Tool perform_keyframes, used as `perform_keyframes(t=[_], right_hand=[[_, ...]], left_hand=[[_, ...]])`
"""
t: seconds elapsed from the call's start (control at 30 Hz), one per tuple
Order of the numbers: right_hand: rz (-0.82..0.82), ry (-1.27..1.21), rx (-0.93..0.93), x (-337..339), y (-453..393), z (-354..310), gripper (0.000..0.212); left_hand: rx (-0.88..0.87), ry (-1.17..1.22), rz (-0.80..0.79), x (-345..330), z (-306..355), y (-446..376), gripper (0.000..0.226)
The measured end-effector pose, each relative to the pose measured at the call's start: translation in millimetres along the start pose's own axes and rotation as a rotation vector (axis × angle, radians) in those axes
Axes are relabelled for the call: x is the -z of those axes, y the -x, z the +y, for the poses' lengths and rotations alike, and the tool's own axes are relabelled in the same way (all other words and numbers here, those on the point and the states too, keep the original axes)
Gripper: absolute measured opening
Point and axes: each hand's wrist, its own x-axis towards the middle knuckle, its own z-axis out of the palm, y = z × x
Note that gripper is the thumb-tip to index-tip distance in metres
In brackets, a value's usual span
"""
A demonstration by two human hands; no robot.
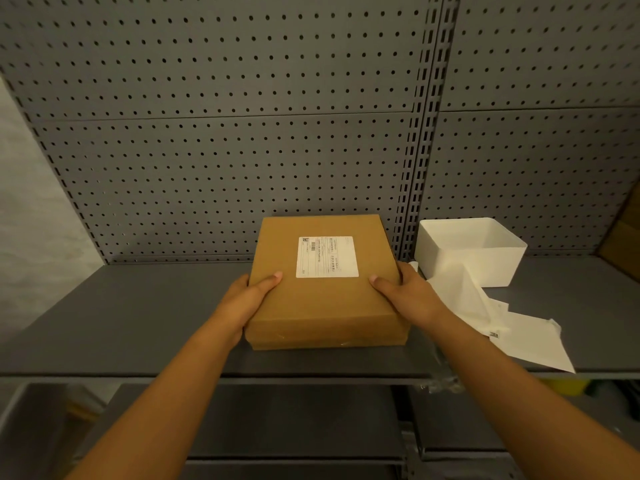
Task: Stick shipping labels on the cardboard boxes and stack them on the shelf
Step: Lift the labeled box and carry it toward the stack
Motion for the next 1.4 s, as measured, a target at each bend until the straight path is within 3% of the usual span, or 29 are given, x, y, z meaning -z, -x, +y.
perform_keyframes(t=[0.13, 0.37, 0.57, 0.77, 1.0, 1.4], right_hand=[[0.041, -0.130, 0.110, 8.8, 7.3, -9.3, 0.065], [0.063, -0.314, 0.243, 37.7, 21.9, -22.2, 0.072], [0.046, -0.346, 0.321, 61.1, 30.5, -25.9, 0.076], [0.181, -0.359, 0.374, 89.0, 33.7, -35.4, 0.077], [0.378, -0.375, 0.438, 138.1, 44.5, -43.2, 0.064], [0.449, -0.360, 0.581, 258.1, 52.5, -29.2, 0.051]], left_hand=[[-0.205, 0.004, 0.140, 2.4, 7.0, 14.2, 0.068], [-0.466, 0.043, 0.219, -7.8, 39.3, 51.9, 0.060], [-0.570, 0.014, 0.249, -19.3, 59.4, 76.3, 0.061], [-0.622, 0.056, 0.206, -37.1, 82.0, 79.3, 0.070], [-0.719, 0.112, 0.082, -78.4, 121.5, 81.4, 0.066], [-0.836, 0.119, 0.078, -176.6, 172.0, 121.6, 0.061]])
